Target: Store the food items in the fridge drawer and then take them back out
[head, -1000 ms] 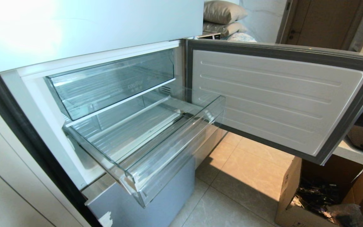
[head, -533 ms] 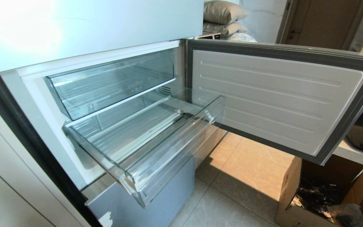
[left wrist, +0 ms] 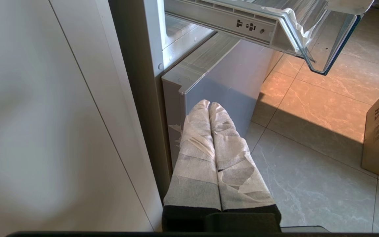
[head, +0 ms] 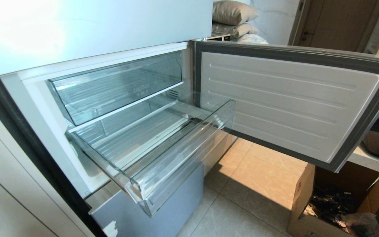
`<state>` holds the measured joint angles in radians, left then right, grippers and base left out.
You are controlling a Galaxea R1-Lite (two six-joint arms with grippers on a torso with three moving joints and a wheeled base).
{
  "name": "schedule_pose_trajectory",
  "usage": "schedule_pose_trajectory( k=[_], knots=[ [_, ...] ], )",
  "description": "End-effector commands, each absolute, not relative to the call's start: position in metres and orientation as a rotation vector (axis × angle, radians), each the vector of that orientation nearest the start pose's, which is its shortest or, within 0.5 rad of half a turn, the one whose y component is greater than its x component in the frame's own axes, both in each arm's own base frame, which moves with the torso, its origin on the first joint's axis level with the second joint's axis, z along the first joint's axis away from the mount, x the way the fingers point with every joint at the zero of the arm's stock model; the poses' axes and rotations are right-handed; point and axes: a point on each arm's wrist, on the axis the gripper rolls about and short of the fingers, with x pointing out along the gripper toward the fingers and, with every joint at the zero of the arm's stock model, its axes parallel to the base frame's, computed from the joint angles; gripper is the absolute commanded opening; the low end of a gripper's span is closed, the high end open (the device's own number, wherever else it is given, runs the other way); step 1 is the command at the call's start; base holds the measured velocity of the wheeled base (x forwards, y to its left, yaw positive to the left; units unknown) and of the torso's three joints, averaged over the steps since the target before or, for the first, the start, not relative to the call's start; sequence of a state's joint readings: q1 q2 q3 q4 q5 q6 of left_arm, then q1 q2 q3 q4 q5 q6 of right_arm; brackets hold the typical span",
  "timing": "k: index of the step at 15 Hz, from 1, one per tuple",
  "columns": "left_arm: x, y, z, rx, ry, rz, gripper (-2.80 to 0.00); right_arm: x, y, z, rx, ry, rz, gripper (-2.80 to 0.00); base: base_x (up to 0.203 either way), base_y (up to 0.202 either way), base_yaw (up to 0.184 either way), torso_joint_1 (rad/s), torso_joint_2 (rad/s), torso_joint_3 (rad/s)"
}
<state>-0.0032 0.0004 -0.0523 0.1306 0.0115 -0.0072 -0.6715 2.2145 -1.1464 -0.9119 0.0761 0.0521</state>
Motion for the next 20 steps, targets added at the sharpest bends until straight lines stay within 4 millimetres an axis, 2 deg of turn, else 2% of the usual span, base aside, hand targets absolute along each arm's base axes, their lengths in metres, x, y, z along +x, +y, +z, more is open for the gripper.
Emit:
schedule_pose_trajectory(
  k=[1,4,8,11,14,15,17,20],
  knots=[
    [-0.027,0.000,0.076,-0.007,0.078,0.009,-2.80,0.338,-0.266,0.110,0.106,0.125,-0.601,-2.80,0.000,0.000,0.000,0.000,0.00,0.000],
    [-0.027,0.000,0.076,-0.007,0.078,0.009,-2.80,0.321,-0.260,0.138,0.082,0.079,-0.646,-2.80,0.000,0.000,0.000,0.000,0.00,0.000],
    [-0.027,0.000,0.076,-0.007,0.078,0.009,-2.80,0.266,-0.240,0.203,0.019,-0.031,-0.771,-2.80,0.000,0.000,0.000,0.000,0.00,0.000],
    [-0.027,0.000,0.076,-0.007,0.080,0.010,-2.80,0.205,-0.201,0.254,-0.021,-0.112,-0.803,-2.80,0.000,0.000,0.000,0.000,0.00,0.000],
    [-0.027,0.000,0.076,-0.007,0.080,0.010,-2.80,0.139,-0.141,0.282,-0.060,-0.203,-0.764,-2.80,0.000,0.000,0.000,0.000,0.00,0.000],
    [-0.027,0.000,0.076,-0.007,0.080,0.010,-2.80,0.119,-0.118,0.285,-0.071,-0.230,-0.735,-2.80,0.000,0.000,0.000,0.000,0.00,0.000],
    [-0.027,0.000,0.076,-0.007,0.079,0.010,-2.80,0.088,-0.073,0.274,-0.072,-0.255,-0.617,-2.80,0.000,0.000,0.000,0.000,0.00,0.000],
    [-0.027,0.000,0.076,-0.007,0.080,0.010,-2.80,0.066,-0.019,0.231,-0.003,-0.154,-0.221,-2.80,0.000,0.000,0.000,0.000,0.00,0.000]
  ],
)
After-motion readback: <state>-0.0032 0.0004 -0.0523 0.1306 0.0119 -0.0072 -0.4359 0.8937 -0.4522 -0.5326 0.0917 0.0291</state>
